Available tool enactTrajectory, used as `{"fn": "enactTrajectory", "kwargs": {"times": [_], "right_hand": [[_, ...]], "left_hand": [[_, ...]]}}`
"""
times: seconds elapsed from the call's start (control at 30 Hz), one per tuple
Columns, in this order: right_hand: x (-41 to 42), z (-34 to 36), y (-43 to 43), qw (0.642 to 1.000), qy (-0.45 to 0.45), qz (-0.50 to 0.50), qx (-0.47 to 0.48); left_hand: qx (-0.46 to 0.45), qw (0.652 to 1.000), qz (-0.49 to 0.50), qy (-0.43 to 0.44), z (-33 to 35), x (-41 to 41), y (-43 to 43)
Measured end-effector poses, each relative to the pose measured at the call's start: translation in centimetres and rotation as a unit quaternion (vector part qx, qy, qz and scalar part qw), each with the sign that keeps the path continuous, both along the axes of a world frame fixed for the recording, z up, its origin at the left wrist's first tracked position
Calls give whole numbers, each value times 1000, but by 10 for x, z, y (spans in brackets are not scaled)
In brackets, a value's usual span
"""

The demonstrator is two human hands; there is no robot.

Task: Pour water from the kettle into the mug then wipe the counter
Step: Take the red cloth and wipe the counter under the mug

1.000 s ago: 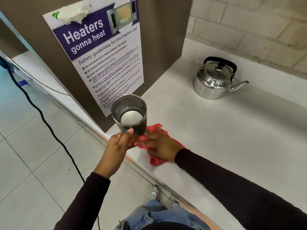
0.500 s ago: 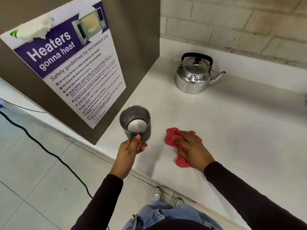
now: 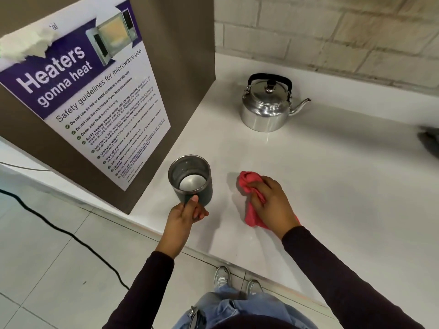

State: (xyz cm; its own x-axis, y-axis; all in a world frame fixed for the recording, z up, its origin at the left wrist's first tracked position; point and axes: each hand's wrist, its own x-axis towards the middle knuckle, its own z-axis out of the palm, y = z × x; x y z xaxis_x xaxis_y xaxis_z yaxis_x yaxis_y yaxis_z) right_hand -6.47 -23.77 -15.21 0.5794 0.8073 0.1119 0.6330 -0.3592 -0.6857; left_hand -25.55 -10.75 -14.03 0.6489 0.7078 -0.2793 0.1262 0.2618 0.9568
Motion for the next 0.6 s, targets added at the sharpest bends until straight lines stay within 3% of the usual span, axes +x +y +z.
{"fn": "enactTrajectory", "kwargs": {"times": [0.13,0.3,0.4,0.6], "right_hand": [[-10,7,3,999,-4,-9,40],[-23,14,5,998,1,-21,67],[-29,21,2,997,6,-26,77],[-26,31,-24,995,16,-74,70]], "left_hand": [[39,998,-6,50,6,-3,3],[231,961,81,127,21,-25,4],[304,938,115,120,36,-33,6],[250,967,41,32,58,2,-12]]}}
